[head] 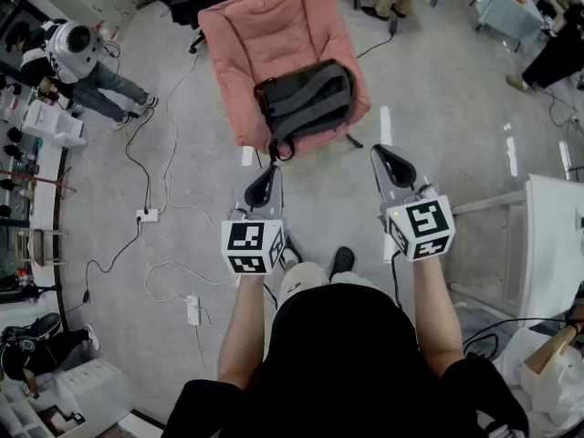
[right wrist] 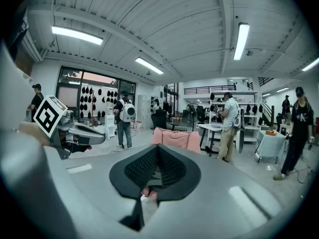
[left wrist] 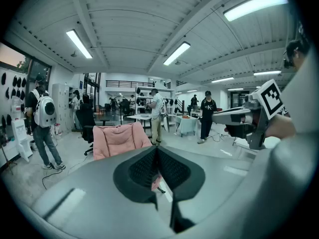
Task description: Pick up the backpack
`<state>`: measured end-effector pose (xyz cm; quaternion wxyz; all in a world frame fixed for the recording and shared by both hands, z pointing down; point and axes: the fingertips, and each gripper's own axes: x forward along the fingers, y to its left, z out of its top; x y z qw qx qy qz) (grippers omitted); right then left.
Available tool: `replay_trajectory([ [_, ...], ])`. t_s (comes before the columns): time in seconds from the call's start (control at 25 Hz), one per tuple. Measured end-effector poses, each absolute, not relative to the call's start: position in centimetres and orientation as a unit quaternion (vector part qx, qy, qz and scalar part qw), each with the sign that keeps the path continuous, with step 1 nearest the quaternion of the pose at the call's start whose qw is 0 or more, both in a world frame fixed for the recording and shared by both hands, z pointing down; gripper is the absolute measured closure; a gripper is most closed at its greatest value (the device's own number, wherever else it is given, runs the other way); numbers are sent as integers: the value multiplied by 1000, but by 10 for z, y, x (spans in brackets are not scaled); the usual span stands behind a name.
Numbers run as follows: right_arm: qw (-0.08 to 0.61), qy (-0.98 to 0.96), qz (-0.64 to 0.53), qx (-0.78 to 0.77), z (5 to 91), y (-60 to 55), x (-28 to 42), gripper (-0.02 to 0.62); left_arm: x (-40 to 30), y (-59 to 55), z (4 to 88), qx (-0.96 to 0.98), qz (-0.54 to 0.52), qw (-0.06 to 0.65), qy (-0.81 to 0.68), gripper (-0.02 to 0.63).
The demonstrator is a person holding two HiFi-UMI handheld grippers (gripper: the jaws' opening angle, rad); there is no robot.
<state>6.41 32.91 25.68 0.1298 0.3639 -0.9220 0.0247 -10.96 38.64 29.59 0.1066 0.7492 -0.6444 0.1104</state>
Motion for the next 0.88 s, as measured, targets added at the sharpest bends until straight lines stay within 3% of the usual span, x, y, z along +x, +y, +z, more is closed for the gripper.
replay_trajectory([
  [0.88, 115, -925, 68, 357, 270, 337, 78, 586, -98, 403, 304, 737, 124, 122, -653, 609],
])
